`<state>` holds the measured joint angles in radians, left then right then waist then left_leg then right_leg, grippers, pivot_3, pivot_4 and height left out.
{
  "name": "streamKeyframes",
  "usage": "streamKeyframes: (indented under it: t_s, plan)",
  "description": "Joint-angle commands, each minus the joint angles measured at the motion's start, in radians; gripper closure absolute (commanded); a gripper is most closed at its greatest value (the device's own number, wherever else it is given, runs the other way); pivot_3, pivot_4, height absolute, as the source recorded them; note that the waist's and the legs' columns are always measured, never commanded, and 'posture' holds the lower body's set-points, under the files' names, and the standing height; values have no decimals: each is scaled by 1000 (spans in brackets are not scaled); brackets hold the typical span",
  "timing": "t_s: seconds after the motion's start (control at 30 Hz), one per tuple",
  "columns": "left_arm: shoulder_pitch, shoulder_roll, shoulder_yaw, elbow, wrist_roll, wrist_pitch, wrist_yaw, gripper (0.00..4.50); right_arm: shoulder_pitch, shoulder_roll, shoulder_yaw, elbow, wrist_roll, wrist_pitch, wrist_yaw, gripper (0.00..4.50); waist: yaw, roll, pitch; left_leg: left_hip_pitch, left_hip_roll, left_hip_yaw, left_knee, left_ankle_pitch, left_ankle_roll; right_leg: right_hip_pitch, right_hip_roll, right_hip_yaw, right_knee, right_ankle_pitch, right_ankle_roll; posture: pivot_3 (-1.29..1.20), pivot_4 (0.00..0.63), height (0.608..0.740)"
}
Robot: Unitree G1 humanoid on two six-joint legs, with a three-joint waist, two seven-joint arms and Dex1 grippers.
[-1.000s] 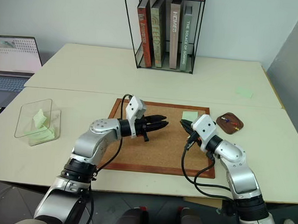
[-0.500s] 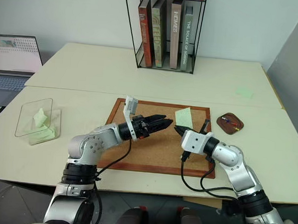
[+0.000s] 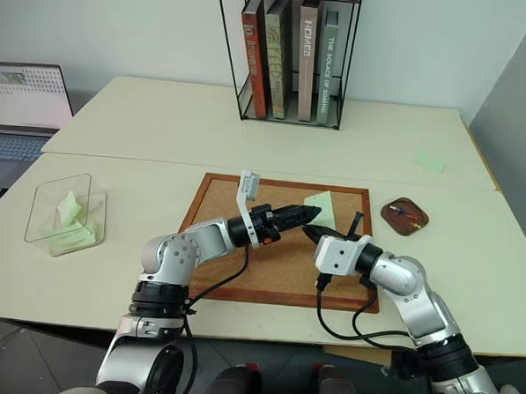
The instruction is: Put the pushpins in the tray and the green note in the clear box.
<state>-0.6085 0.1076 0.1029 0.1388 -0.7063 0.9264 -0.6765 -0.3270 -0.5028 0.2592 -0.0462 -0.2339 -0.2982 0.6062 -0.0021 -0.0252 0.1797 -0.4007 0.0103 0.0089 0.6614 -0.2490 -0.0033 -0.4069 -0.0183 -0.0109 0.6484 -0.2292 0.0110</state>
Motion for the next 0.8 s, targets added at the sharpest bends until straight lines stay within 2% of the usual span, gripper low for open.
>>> streamKeyframes:
  t_s: [0.03, 0.7, 0.8]
  plan:
    - [-26, -8, 4, 9, -12, -22, -7, 687, -11, 5, -4, -38, 7, -11, -2, 4500, 0, 0, 0, 0, 0, 0, 0, 0, 0, 0, 0, 0, 0, 0, 0, 0, 150, 740]
    - [-14, 3, -45, 11, 3, -72, -70, 4415, -17, 4, -1, -50, 18, -15, 17, 4500, 0, 0, 0, 0, 0, 0, 0, 0, 0, 0, 0, 0, 0, 0, 0, 0, 150, 740]
    - [-10, 9, -60, 13, 17, -85, -78, 4487, -17, 5, -1, -48, 17, -20, 17, 4500, 0, 0, 0, 0, 0, 0, 0, 0, 0, 0, 0, 0, 0, 0, 0, 0, 150, 740]
